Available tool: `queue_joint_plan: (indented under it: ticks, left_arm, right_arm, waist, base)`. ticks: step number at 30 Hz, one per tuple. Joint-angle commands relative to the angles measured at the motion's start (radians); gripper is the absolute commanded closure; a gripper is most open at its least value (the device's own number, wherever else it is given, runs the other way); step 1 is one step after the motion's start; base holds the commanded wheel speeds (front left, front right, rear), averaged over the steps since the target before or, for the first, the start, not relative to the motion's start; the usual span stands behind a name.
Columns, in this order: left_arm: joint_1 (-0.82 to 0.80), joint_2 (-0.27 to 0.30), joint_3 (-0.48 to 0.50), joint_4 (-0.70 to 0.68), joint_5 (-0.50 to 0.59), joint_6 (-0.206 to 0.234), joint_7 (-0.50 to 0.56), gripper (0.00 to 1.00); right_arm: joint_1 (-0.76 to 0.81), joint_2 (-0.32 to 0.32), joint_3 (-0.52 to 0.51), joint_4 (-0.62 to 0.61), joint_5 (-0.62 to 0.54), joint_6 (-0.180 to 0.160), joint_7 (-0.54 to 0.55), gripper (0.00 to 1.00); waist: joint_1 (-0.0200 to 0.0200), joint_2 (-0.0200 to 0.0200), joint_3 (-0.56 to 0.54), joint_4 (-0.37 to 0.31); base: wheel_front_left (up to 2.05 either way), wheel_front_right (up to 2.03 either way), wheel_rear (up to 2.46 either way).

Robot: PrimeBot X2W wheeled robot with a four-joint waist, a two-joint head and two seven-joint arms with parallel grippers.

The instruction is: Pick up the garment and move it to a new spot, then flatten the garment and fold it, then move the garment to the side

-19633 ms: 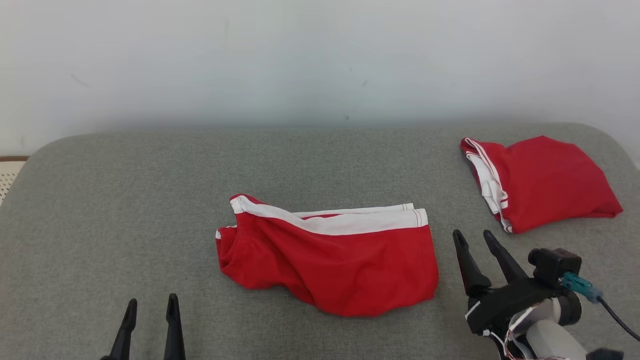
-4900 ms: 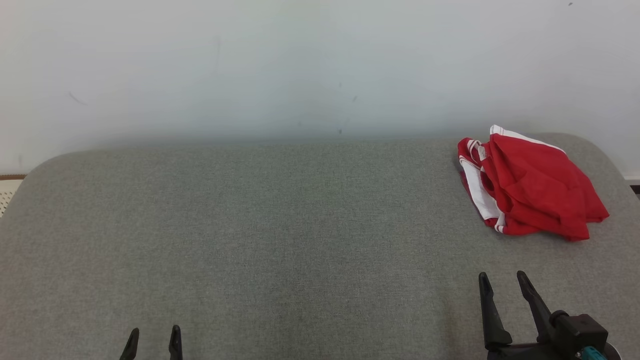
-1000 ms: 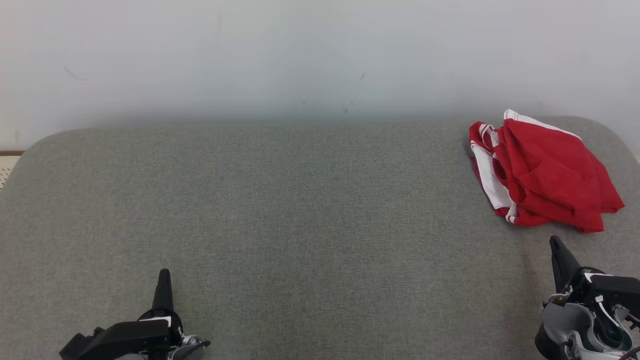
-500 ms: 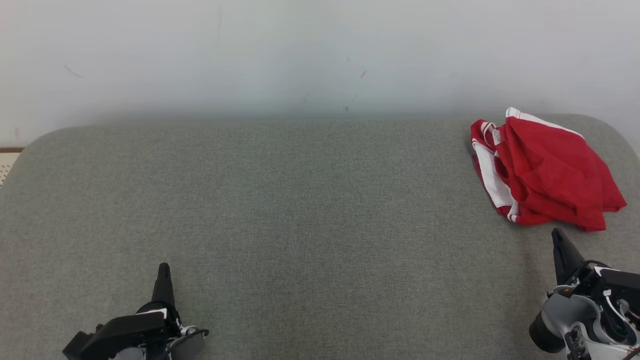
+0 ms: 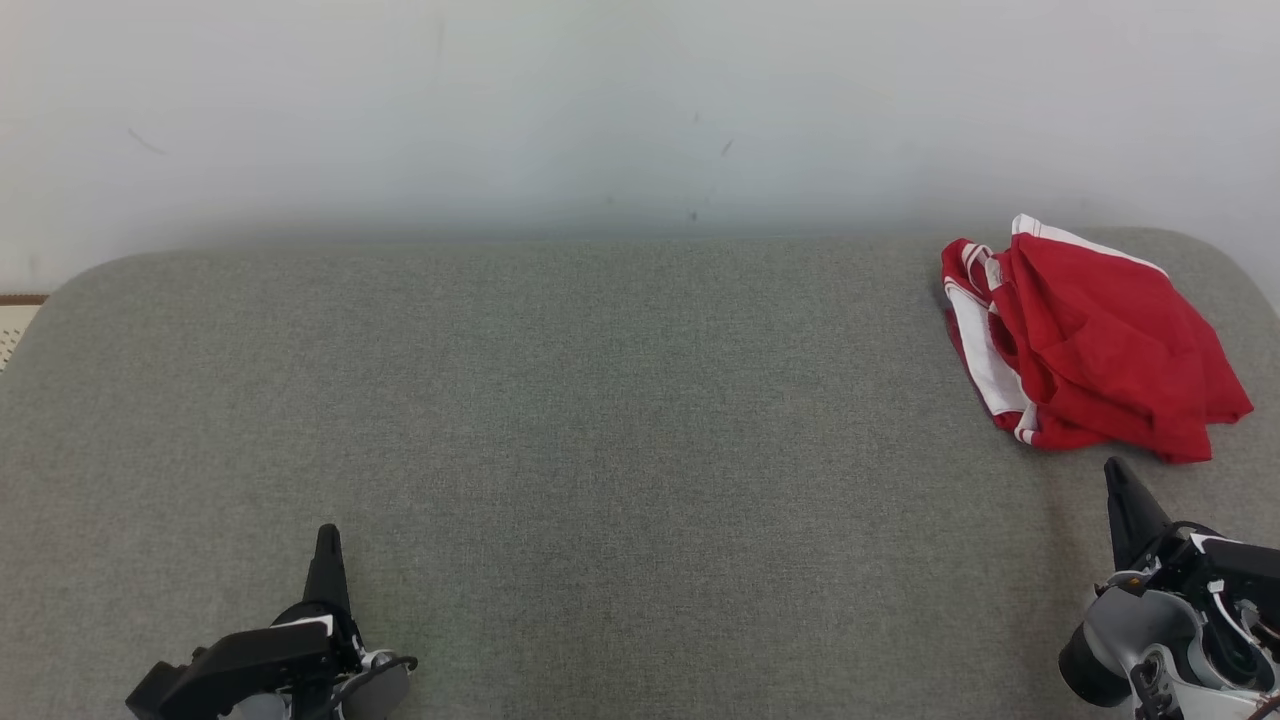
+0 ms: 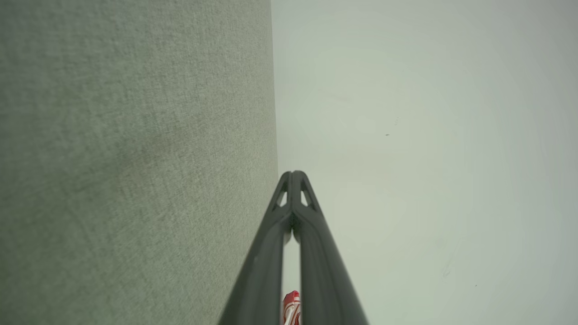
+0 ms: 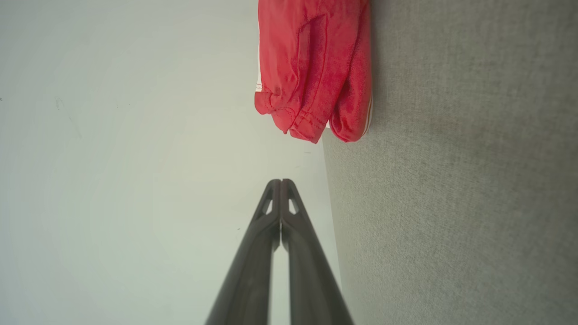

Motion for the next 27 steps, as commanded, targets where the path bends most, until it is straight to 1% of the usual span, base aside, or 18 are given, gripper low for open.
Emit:
queue_joint_plan:
  ticks: [1,27]
  left_arm:
    - [-0.007,0.000,0.003,0.003,-0.002,-0.004,0.002,1.00]
    - [-0.007,0.000,0.002,0.003,-0.002,-0.004,0.002,1.00]
  right_arm:
    - [-0.004,-0.005,0.000,0.000,0.005,0.000,0.002,1.00]
    - [-0.004,-0.005,0.000,0.000,0.005,0.000,0.001,1.00]
  waist:
    - [0.0000,0.0000,0.000,0.000]
    - [0.0000,0.0000,0.000,0.000]
  base:
    - [0.00,0.00,0.00]
    - [0.00,0.00,0.00]
